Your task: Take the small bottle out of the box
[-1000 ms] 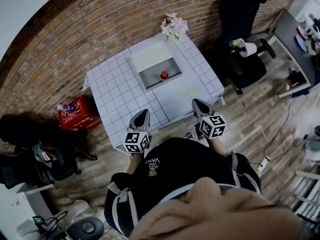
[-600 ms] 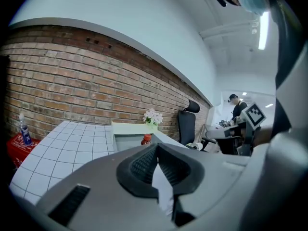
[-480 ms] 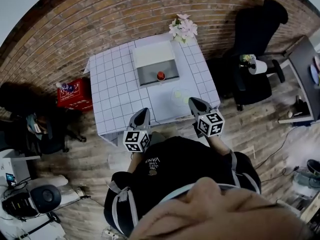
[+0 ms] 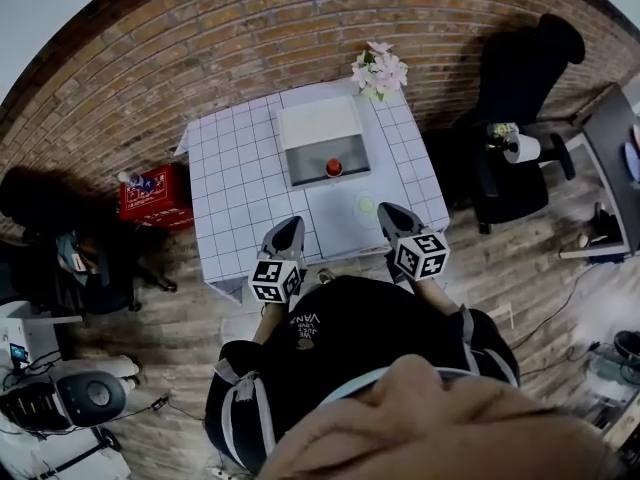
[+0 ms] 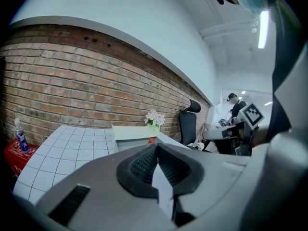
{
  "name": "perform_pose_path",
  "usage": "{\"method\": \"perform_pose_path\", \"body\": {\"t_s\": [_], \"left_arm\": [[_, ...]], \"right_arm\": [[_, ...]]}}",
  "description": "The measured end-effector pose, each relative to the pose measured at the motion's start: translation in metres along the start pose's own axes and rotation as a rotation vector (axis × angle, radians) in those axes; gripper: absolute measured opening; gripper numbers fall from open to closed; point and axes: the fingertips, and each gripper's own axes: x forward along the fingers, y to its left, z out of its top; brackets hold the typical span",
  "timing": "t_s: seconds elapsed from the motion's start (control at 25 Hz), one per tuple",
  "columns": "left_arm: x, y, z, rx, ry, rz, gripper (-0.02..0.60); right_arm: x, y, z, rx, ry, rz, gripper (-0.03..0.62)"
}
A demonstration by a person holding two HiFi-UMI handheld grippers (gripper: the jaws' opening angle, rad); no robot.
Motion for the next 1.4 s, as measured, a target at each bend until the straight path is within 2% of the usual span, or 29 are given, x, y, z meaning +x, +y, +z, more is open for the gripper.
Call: {"method": "perform_pose_path", "body": {"t_s": [0.4,0.64,0.92,1.28,1.4], "left_arm": [[0.016,0.034,0.009,0.048,0.012,-0.097,0.011],[0.028,0.036,0.009,0.065,0.020,-0.110,0.011],[0.050,0.038,0.006,0.091,0.014,-0.044,0.011],[0.088,0.023,0.010,0.109,-0.013,0.068,0.012],[0.099,0.018,0.010,0.116,-0.020,0.085,0.012]], "right_arm": [[0.032,0.004,0.003,0.033,-0.038,-0.084,0.004],[0.041,-0.003,0.005,0.045,-0.042,-0.095,0.004],[0.051,-0.018,0.012,0.033,-0.004,-0.039,0.003],[0.054,-0.049,0.026,-0.010,0.073,0.056,0.003],[0.055,-0.056,0.028,-0.024,0.093,0.080,0.004]]}}
